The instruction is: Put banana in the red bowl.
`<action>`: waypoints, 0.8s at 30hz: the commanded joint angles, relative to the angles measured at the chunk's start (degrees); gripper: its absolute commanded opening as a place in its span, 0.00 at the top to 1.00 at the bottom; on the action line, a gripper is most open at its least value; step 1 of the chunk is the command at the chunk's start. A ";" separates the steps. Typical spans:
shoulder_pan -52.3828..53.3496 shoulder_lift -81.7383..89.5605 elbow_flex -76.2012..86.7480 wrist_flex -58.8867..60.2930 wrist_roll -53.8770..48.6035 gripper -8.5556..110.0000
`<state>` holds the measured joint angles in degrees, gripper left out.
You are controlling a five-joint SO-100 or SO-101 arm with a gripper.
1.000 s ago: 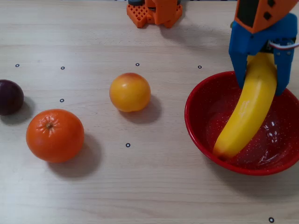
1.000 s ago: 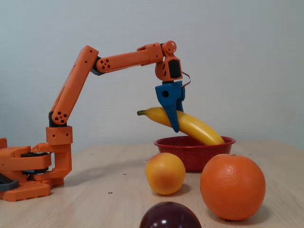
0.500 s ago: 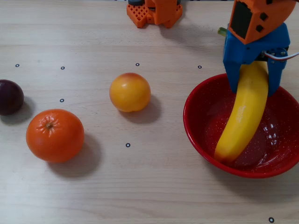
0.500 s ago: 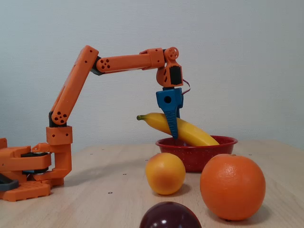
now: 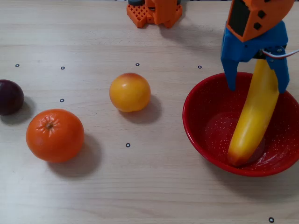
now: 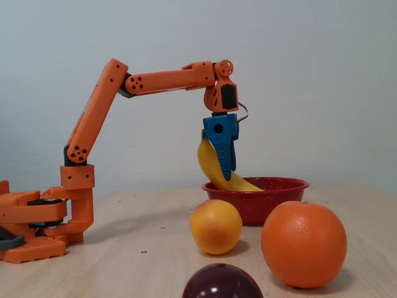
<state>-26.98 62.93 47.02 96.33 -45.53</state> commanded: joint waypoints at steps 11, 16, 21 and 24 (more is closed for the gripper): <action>-0.09 20.21 -3.69 -6.42 0.70 0.72; 2.55 23.55 -5.19 -6.86 1.05 0.93; 5.45 26.28 -5.27 -8.00 1.58 0.93; 7.03 28.30 -5.27 -8.17 2.29 0.93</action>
<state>-20.83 82.71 46.93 89.91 -44.91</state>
